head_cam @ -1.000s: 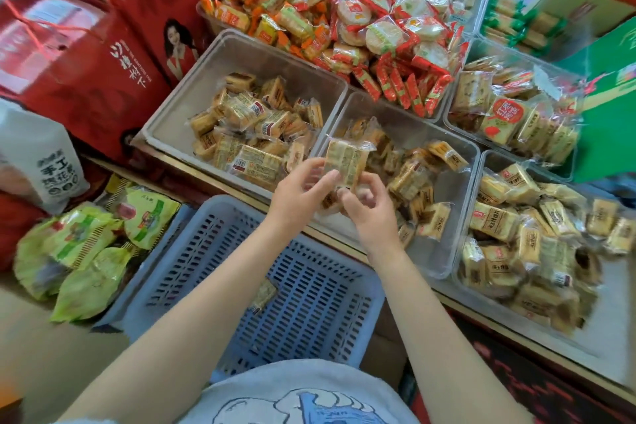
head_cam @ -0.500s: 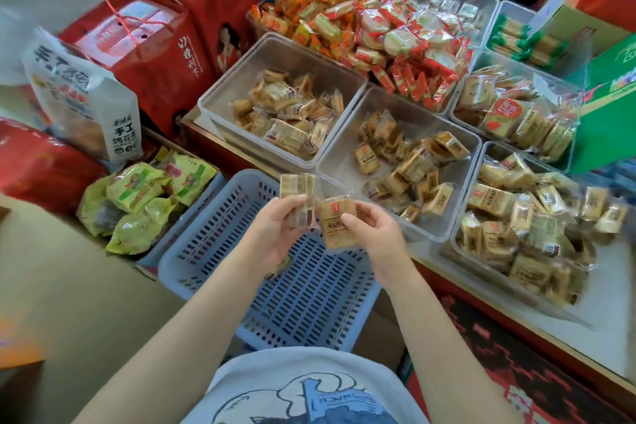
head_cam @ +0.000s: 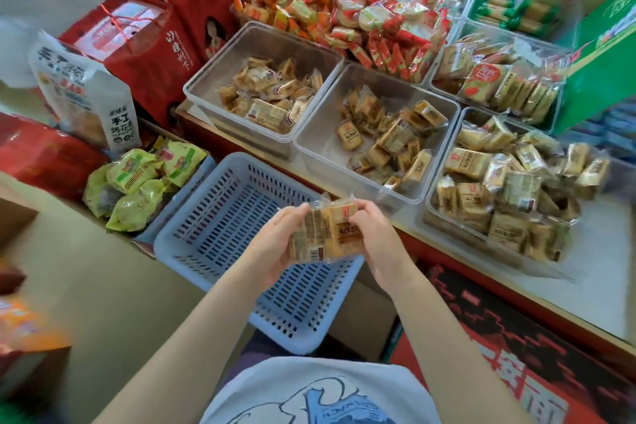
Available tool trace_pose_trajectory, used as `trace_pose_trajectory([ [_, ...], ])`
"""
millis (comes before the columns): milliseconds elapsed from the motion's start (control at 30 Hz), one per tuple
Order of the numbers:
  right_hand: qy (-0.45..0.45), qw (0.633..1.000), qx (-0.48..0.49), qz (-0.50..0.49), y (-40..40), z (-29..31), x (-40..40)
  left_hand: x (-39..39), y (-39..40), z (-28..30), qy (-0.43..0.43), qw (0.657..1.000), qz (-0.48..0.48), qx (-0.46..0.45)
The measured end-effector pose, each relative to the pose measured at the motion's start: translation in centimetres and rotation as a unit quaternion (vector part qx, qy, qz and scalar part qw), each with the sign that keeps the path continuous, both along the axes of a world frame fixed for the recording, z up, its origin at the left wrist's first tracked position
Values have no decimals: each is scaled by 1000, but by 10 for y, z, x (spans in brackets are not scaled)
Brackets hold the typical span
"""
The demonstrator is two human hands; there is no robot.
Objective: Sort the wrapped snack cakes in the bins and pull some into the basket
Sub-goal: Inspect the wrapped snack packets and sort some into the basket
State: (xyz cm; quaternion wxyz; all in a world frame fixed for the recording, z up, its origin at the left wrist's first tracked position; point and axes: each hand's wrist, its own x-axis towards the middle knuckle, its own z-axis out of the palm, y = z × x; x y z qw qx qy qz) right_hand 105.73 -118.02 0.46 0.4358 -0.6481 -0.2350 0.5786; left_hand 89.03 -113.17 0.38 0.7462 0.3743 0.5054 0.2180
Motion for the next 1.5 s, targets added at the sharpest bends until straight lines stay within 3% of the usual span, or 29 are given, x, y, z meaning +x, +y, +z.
trace_pose_trajectory([
  [233, -38, 996, 1, 79, -25, 0, 17, 20, -34, -7, 25, 996, 77, 26],
  [567, -88, 991, -51, 83, -27, 19, 9, 18, -48, 0, 69, 989, 126, 37],
  [767, -95, 991, -16, 97, -31, 19, 7, 23, -55, -3, 94, 980, 169, 38],
  [1300, -93, 993, 33, 67, -42, 17, 15, 23, -58, 2, 100, 989, 97, 49],
  [1500, -109, 992, 13, 59, -42, 14, 10, 35, -61, 5, 88, 995, 52, -6],
])
